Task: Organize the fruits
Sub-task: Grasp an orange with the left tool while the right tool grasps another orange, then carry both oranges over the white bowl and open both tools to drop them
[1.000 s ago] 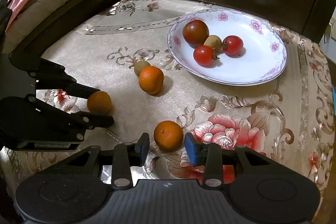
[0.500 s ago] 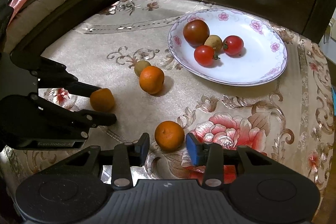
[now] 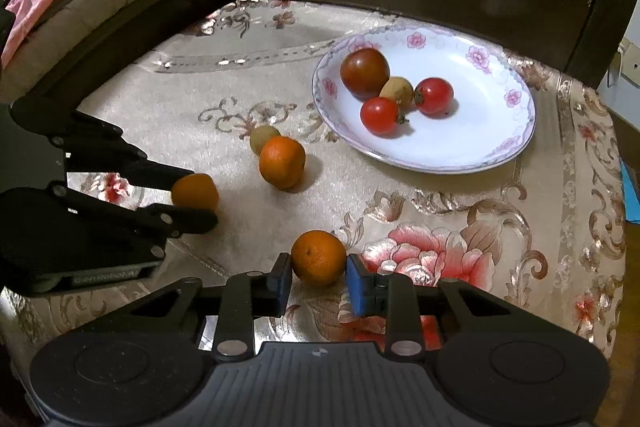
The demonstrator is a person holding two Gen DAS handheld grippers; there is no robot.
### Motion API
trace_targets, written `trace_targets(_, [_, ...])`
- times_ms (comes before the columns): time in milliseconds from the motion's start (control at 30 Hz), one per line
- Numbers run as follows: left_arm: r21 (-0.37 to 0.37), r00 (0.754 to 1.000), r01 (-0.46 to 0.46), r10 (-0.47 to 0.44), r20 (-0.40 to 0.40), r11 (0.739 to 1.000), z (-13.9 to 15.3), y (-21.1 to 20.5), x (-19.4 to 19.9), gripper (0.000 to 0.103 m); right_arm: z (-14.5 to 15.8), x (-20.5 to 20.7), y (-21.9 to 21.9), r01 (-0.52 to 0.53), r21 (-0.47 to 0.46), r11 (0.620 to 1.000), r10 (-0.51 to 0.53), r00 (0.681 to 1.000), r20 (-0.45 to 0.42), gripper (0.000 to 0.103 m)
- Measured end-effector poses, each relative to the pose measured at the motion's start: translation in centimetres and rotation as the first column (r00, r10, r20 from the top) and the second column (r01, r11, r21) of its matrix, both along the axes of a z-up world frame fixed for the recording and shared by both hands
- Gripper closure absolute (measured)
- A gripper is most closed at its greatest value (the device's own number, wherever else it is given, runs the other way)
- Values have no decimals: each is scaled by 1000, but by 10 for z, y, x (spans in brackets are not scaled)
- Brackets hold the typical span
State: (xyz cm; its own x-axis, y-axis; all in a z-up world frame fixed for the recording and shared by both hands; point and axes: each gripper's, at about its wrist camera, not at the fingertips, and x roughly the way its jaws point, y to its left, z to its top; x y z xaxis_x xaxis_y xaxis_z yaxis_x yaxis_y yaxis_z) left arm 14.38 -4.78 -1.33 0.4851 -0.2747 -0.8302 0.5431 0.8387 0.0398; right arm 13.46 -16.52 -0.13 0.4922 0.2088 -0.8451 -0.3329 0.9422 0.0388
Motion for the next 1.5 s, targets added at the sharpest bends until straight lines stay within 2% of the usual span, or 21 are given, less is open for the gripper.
trace_targets(433, [-31,999,10,-9,52,999,20,-26,12,64,16,3,-15,48,28,998,-49,998,44,80])
trace_targets(800, [-87,996,-27,34,80,996,39,-40,36,64,32,14,-33,129,65,989,-135,986,94,79])
trace_targets(1033, [-98,993,-53,63,104,994,49,-51,56,65,41,32,-47,190,104,976,-201,973,115,78])
trace_targets(1500, [-91,991,-58,69,118,994,44,-59,87,65,42,64,-62,248,139,959,-265,957,118,78])
